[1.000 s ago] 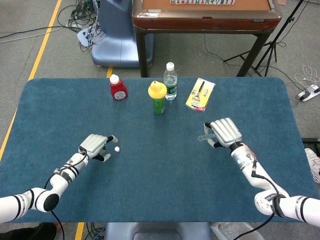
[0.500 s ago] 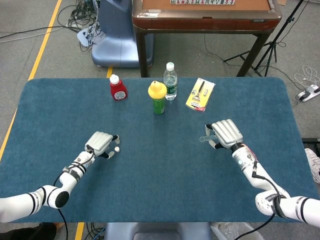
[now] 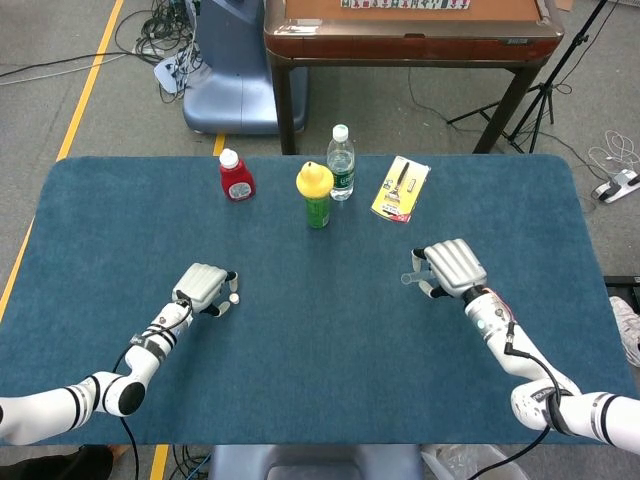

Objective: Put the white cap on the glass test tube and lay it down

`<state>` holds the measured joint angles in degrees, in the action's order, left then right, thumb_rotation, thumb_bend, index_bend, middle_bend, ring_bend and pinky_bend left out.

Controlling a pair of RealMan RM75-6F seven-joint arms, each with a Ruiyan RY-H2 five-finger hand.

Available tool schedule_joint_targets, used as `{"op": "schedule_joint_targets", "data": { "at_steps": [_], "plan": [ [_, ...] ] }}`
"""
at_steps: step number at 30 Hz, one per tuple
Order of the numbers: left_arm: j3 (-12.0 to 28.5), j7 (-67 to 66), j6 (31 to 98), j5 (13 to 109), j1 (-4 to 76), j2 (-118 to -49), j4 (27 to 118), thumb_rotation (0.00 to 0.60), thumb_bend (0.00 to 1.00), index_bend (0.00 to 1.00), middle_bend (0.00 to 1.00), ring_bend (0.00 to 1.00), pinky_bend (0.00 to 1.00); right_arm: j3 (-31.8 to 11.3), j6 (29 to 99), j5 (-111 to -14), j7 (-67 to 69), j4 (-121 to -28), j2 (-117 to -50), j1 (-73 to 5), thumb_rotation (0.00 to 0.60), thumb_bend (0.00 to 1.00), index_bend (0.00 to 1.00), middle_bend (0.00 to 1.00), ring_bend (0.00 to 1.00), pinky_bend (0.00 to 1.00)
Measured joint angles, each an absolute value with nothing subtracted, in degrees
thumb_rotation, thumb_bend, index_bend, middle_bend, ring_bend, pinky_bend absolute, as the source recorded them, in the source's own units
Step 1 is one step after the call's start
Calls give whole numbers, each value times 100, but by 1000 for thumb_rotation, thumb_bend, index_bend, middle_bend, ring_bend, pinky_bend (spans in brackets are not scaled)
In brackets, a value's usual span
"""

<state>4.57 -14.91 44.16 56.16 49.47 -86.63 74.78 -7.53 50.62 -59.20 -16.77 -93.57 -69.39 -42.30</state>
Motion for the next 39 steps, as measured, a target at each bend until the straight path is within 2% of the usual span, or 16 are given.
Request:
{"op": "schedule_joint_targets", "data": {
  "at_steps": [39],
  "plan": [
    [643,-1346,4334,5901,4819,-8974,7127,600,293,481,1000,1000,1000,-731,5009,-5757,-1761,-9289,-6984,-4233,600,537,872,1000,1000,1000]
  ]
}}
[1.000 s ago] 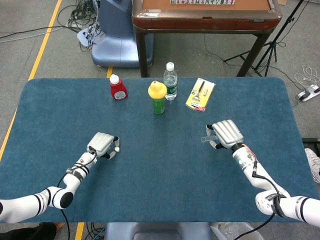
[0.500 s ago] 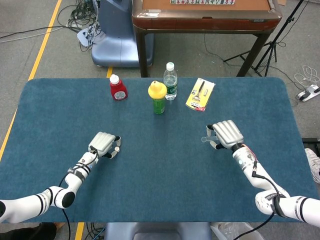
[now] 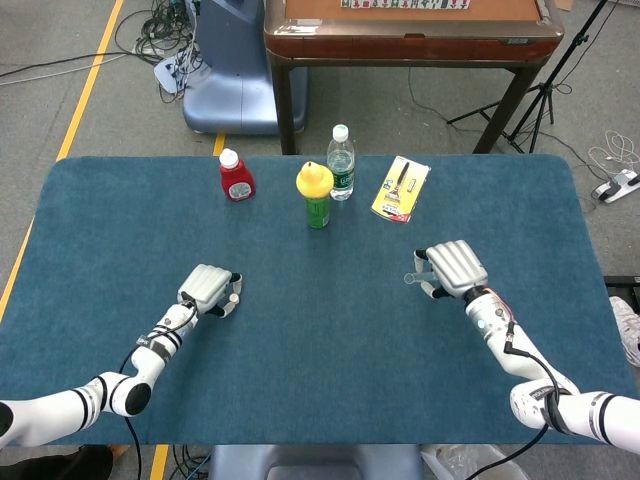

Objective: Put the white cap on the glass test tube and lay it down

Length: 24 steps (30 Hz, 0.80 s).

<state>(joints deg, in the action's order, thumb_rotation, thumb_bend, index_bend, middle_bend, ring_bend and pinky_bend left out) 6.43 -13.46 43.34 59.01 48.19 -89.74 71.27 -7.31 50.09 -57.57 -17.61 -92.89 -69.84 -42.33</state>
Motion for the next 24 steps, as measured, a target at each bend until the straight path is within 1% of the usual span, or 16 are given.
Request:
{"op": "schedule_joint_targets", "data": {
  "at_steps": [8,16,20,24],
  "plan": [
    [678,-1277,4313,5931,4801,-9005,7044,600,294,511,1000,1000,1000,-721,4985,-5737,-1770,-9249,-7002,-4241,600,537,878,1000,1000,1000],
    [765,-1070,4282,5977,4779,-8950,7030,600,294,519,1000,1000,1000,-738,4952,-5739,-1736,-9238,-7009,-4258,600,537,880,1000,1000,1000],
    [901,-852,4309,5994,4751,-8714,7251,600,294,518,1000,1000,1000,-788,4932,-5738,-1690,-9271,-6986,-4285,600,537,883,1000,1000,1000],
    [1138,-484,4392,5977,4672,-8277,7730,600,294,518,1000,1000,1000,-885,4926,-5802,-1529,-9295,-7011,-4320,600,537,887,1000,1000,1000]
  ]
}}
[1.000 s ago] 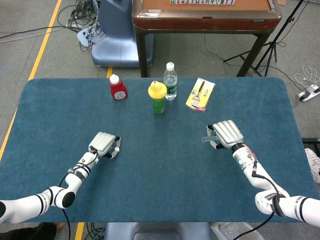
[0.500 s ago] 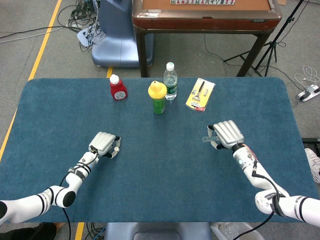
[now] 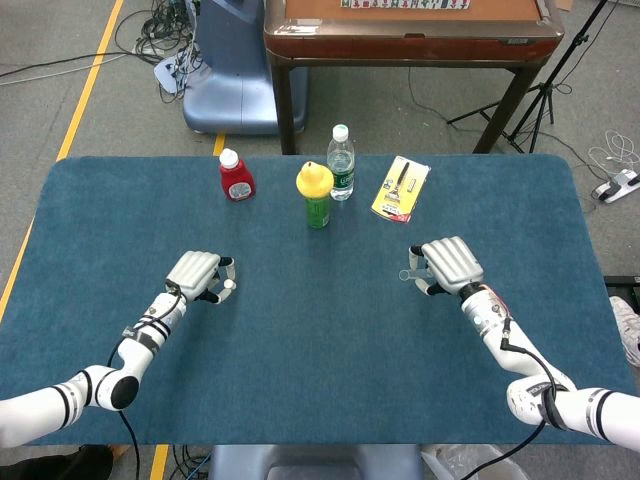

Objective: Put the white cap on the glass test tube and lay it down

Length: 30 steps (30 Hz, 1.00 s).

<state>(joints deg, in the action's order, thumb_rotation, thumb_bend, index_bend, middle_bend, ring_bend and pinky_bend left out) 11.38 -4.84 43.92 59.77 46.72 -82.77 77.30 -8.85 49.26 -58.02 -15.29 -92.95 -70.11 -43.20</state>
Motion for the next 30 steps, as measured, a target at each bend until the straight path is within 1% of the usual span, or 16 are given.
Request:
{"op": "schedule_joint_targets", "data": {
  "at_steps": [8,12,16,21,30],
  "plan": [
    [1660,191,4576,5881,4453,-7157,8834,600,294,518,1000,1000,1000,-1159,4999,-6053,-1049,-9275,-7302,-4414,600,537,889,1000,1000,1000],
    [1888,395,4824,5872,4314,-6674,9373,600,294,519,1000,1000,1000,-1317,5024,-6182,-818,-9206,-7553,-4523,600,538,891,1000,1000,1000],
    [2033,446,5042,5898,4229,-6386,9816,600,294,519,1000,1000,1000,-1452,5034,-6267,-622,-9110,-7798,-4639,600,537,891,1000,1000,1000],
    [2206,518,5145,5903,4206,-6037,10321,600,294,519,1000,1000,1000,-1614,5070,-6393,-327,-8922,-8177,-4785,600,537,891,1000,1000,1000],
    [2358,507,5181,5885,4420,-5946,10581,600,294,521,1000,1000,1000,-1869,5082,-6483,71,-8484,-8781,-5077,600,537,892,1000,1000,1000]
  ]
}}
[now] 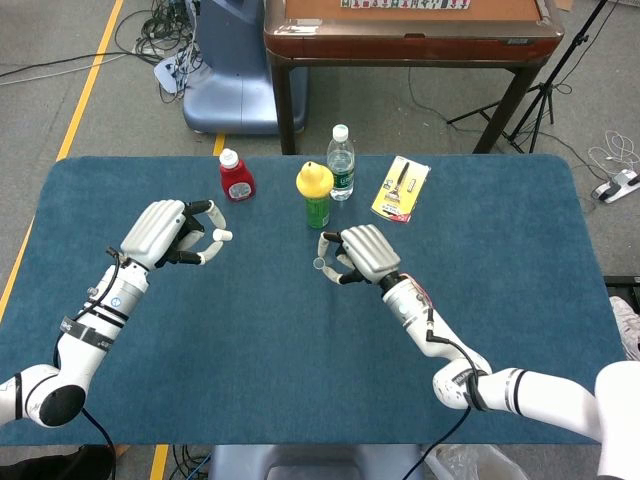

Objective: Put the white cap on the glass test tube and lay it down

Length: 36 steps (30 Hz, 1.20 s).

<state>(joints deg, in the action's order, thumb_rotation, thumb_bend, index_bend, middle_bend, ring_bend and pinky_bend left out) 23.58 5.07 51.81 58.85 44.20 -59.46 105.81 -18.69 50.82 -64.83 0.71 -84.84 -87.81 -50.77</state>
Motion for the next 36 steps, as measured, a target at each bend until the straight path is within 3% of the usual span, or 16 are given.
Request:
{"op": "schedule_joint_targets", "data": {
  "at_steps": [15,36],
  "plan": [
    [2246,-24,5161,5931,4885,-6231,10671,600,294,524,1000,1000,1000,-2117,5076,-6489,538,-7705,-9680,-5466,600,537,893,1000,1000,1000],
    [1954,-776,5367,6231,5234,-6591,10649,600,294,528,1000,1000,1000,-2250,4881,-6163,386,-7589,-9869,-5687,600,537,894,1000,1000,1000]
  ]
}}
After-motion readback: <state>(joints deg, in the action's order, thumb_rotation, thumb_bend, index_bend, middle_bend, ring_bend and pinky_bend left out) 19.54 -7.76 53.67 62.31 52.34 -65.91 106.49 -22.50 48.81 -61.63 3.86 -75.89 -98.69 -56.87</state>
